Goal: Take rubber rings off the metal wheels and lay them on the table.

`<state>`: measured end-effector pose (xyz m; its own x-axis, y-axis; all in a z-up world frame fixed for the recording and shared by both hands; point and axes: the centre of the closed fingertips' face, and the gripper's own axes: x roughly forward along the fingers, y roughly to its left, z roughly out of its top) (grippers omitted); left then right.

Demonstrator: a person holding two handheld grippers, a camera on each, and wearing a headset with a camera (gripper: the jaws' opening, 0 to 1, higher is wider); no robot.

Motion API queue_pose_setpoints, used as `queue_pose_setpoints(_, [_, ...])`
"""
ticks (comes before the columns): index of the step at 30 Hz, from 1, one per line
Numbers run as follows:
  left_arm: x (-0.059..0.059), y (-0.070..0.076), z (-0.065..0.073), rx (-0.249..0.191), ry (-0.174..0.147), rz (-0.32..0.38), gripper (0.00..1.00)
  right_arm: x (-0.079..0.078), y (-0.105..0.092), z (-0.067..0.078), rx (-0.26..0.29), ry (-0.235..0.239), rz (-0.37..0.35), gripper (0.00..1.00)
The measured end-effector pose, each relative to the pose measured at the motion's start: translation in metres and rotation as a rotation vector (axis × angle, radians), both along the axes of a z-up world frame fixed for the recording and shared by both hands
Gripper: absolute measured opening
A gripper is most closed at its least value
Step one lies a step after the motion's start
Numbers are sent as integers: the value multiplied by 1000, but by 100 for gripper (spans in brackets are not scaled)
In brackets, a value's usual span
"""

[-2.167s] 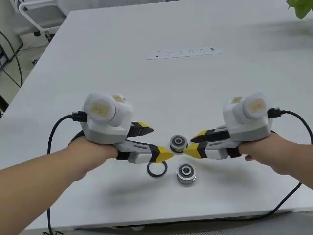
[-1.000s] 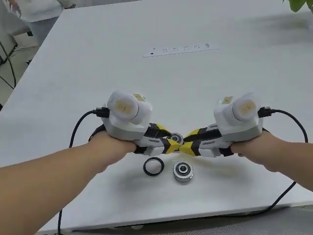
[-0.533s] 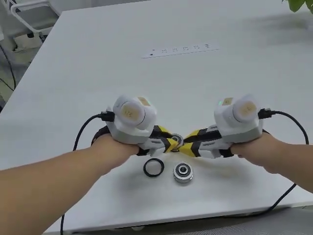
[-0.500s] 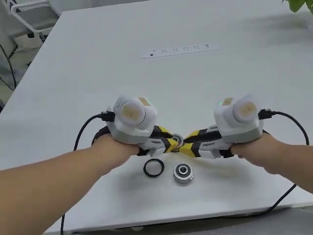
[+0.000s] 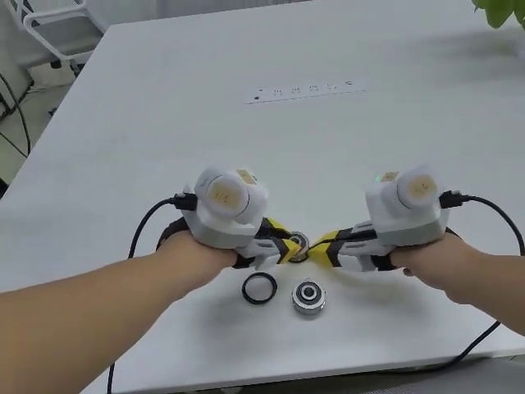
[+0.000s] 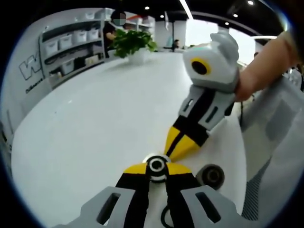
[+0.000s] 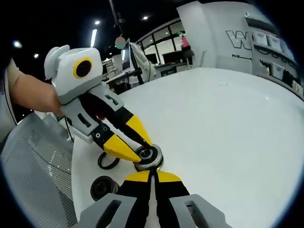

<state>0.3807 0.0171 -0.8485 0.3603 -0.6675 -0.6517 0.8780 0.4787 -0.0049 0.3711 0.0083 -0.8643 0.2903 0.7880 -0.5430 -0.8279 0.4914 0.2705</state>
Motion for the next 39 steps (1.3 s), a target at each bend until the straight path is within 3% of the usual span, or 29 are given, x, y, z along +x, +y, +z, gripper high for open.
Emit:
queue_pose_setpoints(3, [-1, 0, 0, 7, -6, 1, 13, -1, 1, 1, 10, 25, -23, 0])
queue_pose_setpoints(6, [-1, 0, 0, 33, -34, -18, 13, -3, 1, 3, 75, 110, -92, 0])
queue_pose_setpoints(15, [-1, 1, 0, 37, -36, -8, 12, 3, -6, 5, 109, 134, -120, 0])
queue_pose_setpoints(17, [-1, 0, 0, 36, -36, -6, 12, 7, -7, 10, 130, 126, -136, 0])
queue_pose_setpoints(19, [-2, 1, 0, 35, -36, -4, 12, 7, -4, 15, 175, 158, -150, 0])
queue_pose_setpoints(27, [-2, 0, 0, 39, -40, -1, 12, 4, -1, 16, 202, 183, -172, 0])
queue_pose_setpoints(39, [-2, 1, 0, 46, -41, 3, 12, -1, 8, 23, 196, 163, -150, 0])
